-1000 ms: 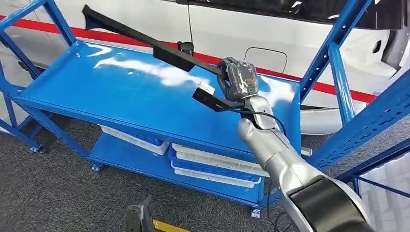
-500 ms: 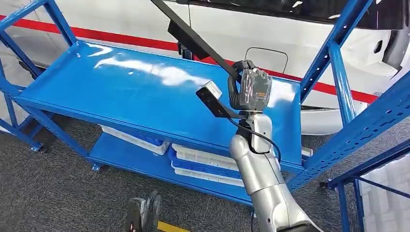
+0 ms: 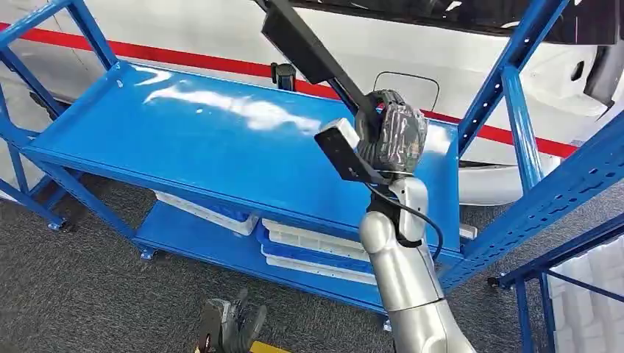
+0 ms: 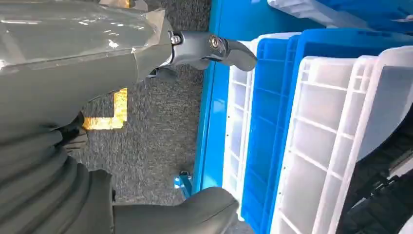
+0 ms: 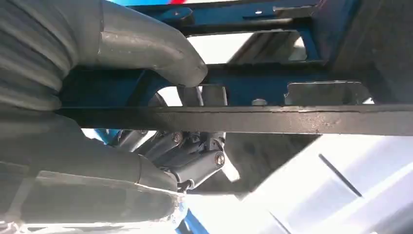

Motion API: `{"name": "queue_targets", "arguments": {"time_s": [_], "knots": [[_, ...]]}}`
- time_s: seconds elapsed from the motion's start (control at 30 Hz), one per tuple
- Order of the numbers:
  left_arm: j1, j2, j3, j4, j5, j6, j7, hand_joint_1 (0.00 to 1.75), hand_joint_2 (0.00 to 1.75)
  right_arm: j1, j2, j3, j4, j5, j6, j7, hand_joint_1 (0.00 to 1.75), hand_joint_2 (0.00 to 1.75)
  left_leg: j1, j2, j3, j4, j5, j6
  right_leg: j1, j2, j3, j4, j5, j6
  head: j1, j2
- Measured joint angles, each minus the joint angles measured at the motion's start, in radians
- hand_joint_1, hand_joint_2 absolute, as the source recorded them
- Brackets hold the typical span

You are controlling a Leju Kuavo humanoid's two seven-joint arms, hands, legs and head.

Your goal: Take the parts from the cabinet and place them on the table.

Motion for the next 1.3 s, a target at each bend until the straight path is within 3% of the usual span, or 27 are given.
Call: {"name": "queue_targets", "arguments": {"time_s": [0.03,0.07,0.13,0.17,0.2,0.23,0.27,0.33,0.37,0.4,0.5,0.53,0.6,0.67,0.7,0.73,0.77,0.87,0.9,1.0,1.03,1.07,1.1,1.17,1.2,1.23,1.3], "knots": [[-0.004,0.000,-0.001,0.008,0.007,0.006,0.000,0.00,1.75,0.005,-0.002,-0.002,-0.028,-0.084,0.040,-0.011,1.75,1.75,0.012,0.005,0.008,-0.016,0.008,0.005,0.002,0.000,-0.004,0.012,-0.008,0.002,0.000,0.000],[-0.009,0.000,-0.003,0.014,0.014,0.008,0.000,0.00,1.75,0.009,-0.006,-0.005,-0.057,-0.170,0.078,-0.022,1.75,1.75,0.010,0.006,0.010,-0.020,0.012,0.008,0.000,0.000,-0.019,0.043,-0.028,-0.001,0.000,0.000],[-0.019,0.002,-0.008,0.030,0.024,0.010,0.000,0.00,1.75,0.017,-0.020,-0.021,-0.108,-0.321,0.136,-0.048,1.75,1.75,0.010,0.007,0.007,-0.019,0.014,0.010,-0.004,0.000,-0.093,0.196,-0.102,-0.014,0.002,0.000],[-0.021,0.002,-0.011,0.037,0.025,0.010,0.000,0.00,1.75,0.023,-0.030,-0.032,-0.133,-0.370,0.152,-0.055,1.75,1.75,0.010,0.007,0.005,-0.019,0.014,0.010,-0.005,0.000,-0.137,0.289,-0.135,-0.014,0.002,0.000],[-0.021,0.003,-0.013,0.042,0.026,0.010,0.000,0.00,1.75,0.028,-0.040,-0.041,-0.149,-0.388,0.160,-0.056,1.75,1.75,0.010,0.007,0.003,-0.019,0.016,0.008,-0.008,0.000,-0.164,0.344,-0.148,-0.008,0.003,0.000],[-0.021,0.003,-0.015,0.048,0.026,0.010,0.001,0.00,1.75,0.032,-0.046,-0.048,-0.163,-0.401,0.165,-0.058,1.75,1.75,0.011,0.007,0.002,-0.018,0.019,0.005,-0.013,0.000,-0.163,0.344,-0.140,0.002,0.003,0.000],[-0.022,0.003,-0.018,0.051,0.028,0.010,0.001,0.00,1.75,0.036,-0.051,-0.055,-0.176,-0.419,0.170,-0.060,1.75,1.75,0.012,0.007,-0.001,-0.017,0.022,0.000,-0.017,-0.001,-0.141,0.296,-0.116,0.015,0.003,0.000],[-0.028,0.003,-0.024,0.055,0.028,0.009,0.003,0.00,1.75,0.043,-0.061,-0.067,-0.209,-0.463,0.173,-0.067,1.75,1.75,0.019,0.007,-0.011,-0.007,0.027,-0.010,-0.031,-0.002,-0.047,0.099,-0.042,0.044,0.003,0.000],[-0.034,0.003,-0.026,0.056,0.028,0.009,0.004,0.00,1.75,0.044,-0.069,-0.074,-0.224,-0.477,0.173,-0.070,1.75,1.75,0.018,0.007,-0.018,0.002,0.029,-0.019,-0.037,-0.006,-0.021,0.042,-0.024,0.048,0.005,0.000],[-0.036,0.003,-0.026,0.056,0.028,0.007,0.007,0.00,1.75,0.048,-0.077,-0.079,-0.241,-0.494,0.173,-0.074,1.75,1.75,0.015,0.003,-0.021,0.005,0.028,-0.028,-0.025,-0.002,-0.036,0.044,-0.009,0.038,0.006,0.000],[-0.041,0.003,-0.035,0.059,0.027,0.003,0.013,0.00,1.75,0.068,-0.103,-0.100,-0.270,-0.527,0.171,-0.087,1.75,1.75,0.018,0.004,-0.021,-0.004,0.046,-0.048,-0.018,-0.001,-0.040,0.060,0.004,0.013,0.004,0.000],[-0.042,0.003,-0.040,0.062,0.025,0.003,0.017,0.00,1.75,0.075,-0.112,-0.105,-0.274,-0.534,0.171,-0.088,1.75,1.75,0.021,0.005,-0.028,-0.003,0.050,-0.053,-0.028,-0.001,-0.051,0.058,0.015,0.000,0.003,0.000],[-0.046,0.003,-0.047,0.063,0.024,0.002,0.021,0.00,1.75,0.084,-0.121,-0.109,-0.282,-0.539,0.171,-0.089,1.75,1.75,0.024,0.016,-0.060,0.075,-0.044,-0.057,-0.028,-0.003,-0.063,0.059,0.032,-0.022,-0.002,0.000],[-0.052,0.003,-0.050,0.063,0.024,0.001,0.021,0.00,1.75,0.093,-0.125,-0.110,-0.285,-0.540,0.171,-0.090,1.75,1.75,0.023,0.017,-0.120,0.253,-0.144,-0.062,-0.021,-0.008,-0.079,0.060,0.043,-0.026,-0.008,0.000],[-0.053,0.003,-0.051,0.063,0.024,0.000,0.022,0.00,1.75,0.097,-0.131,-0.111,-0.285,-0.540,0.171,-0.090,1.75,1.75,0.023,0.017,-0.137,0.321,-0.175,-0.063,-0.018,-0.013,-0.087,0.060,0.048,-0.026,-0.008,0.000],[-0.052,0.003,-0.051,0.064,0.024,0.001,0.023,0.00,1.75,0.102,-0.136,-0.112,-0.286,-0.541,0.171,-0.090,1.75,1.75,0.023,0.018,-0.130,0.343,-0.184,-0.062,-0.016,-0.017,-0.094,0.060,0.053,-0.025,-0.008,0.000],[-0.052,0.003,-0.051,0.064,0.024,0.000,0.025,0.00,1.75,0.106,-0.140,-0.115,-0.288,-0.541,0.168,-0.090,1.75,1.75,0.023,0.018,-0.096,0.309,-0.172,-0.059,-0.015,-0.018,-0.101,0.061,0.058,-0.023,-0.008,0.000],[-0.060,0.003,-0.058,0.065,0.022,-0.005,0.029,0.00,1.75,0.111,-0.150,-0.124,-0.291,-0.557,0.153,-0.097,1.75,1.75,0.024,0.018,0.090,0.051,-0.108,-0.046,-0.016,-0.018,-0.111,0.064,0.069,-0.012,-0.009,0.000],[-0.065,0.002,-0.061,0.065,0.022,-0.005,0.030,0.00,1.75,0.114,-0.154,-0.128,-0.296,-0.562,0.146,-0.103,1.75,1.75,0.017,0.017,0.099,0.030,-0.118,-0.045,-0.007,-0.018,-0.118,0.065,0.074,-0.005,-0.008,0.000],[-0.065,0.002,-0.069,0.067,0.021,-0.005,0.031,0.00,1.75,0.125,-0.164,-0.137,-0.301,-0.570,0.132,-0.113,1.75,1.75,0.002,0.018,0.088,0.033,-0.102,-0.027,-0.012,-0.020,-0.119,0.061,0.090,0.019,-0.004,0.000],[-0.066,0.001,-0.072,0.067,0.020,-0.005,0.031,0.00,1.75,0.132,-0.168,-0.141,-0.304,-0.571,0.130,-0.116,1.75,1.75,0.001,0.019,0.085,0.025,-0.092,-0.014,-0.009,-0.020,-0.124,0.059,0.097,0.028,-0.005,0.000],[-0.069,0.001,-0.074,0.068,0.018,-0.005,0.031,0.00,1.75,0.138,-0.174,-0.145,-0.306,-0.571,0.130,-0.119,1.75,1.75,0.006,0.026,0.082,0.018,-0.081,-0.004,-0.019,-0.017,-0.133,0.075,0.077,0.026,-0.005,0.000],[-0.072,0.001,-0.075,0.068,0.017,-0.005,0.031,0.00,1.75,0.141,-0.178,-0.148,-0.308,-0.572,0.129,-0.121,1.75,1.75,0.006,0.026,0.073,0.017,-0.072,0.006,-0.016,-0.015,-0.154,0.110,0.039,0.017,-0.002,0.000],[-0.077,0.000,-0.077,0.069,0.014,-0.005,0.030,0.00,1.75,0.146,-0.187,-0.149,-0.312,-0.571,0.127,-0.123,1.75,1.75,0.004,0.026,0.046,0.017,-0.053,0.016,-0.016,-0.010,-0.209,0.270,-0.058,0.005,0.004,0.000],[-0.077,0.000,-0.079,0.069,0.014,-0.005,0.030,0.00,1.75,0.151,-0.190,-0.149,-0.315,-0.570,0.127,-0.123,1.75,1.75,0.003,0.026,0.032,0.017,-0.043,0.017,-0.015,-0.008,-0.227,0.339,-0.089,0.007,0.004,0.000],[-0.077,0.000,-0.082,0.070,0.014,-0.005,0.030,0.00,1.75,0.157,-0.195,-0.150,-0.315,-0.570,0.127,-0.124,1.75,1.75,0.001,0.026,0.019,0.018,-0.032,0.016,-0.015,-0.007,-0.229,0.379,-0.098,0.015,0.008,0.000],[-0.077,0.000,-0.085,0.071,0.013,-0.005,0.030,0.00,1.75,0.164,-0.198,-0.150,-0.318,-0.567,0.125,-0.124,1.75,1.75,0.000,0.026,-0.007,0.018,-0.013,0.014,-0.014,-0.007,-0.170,0.327,-0.061,0.033,0.008,0.000]]}}
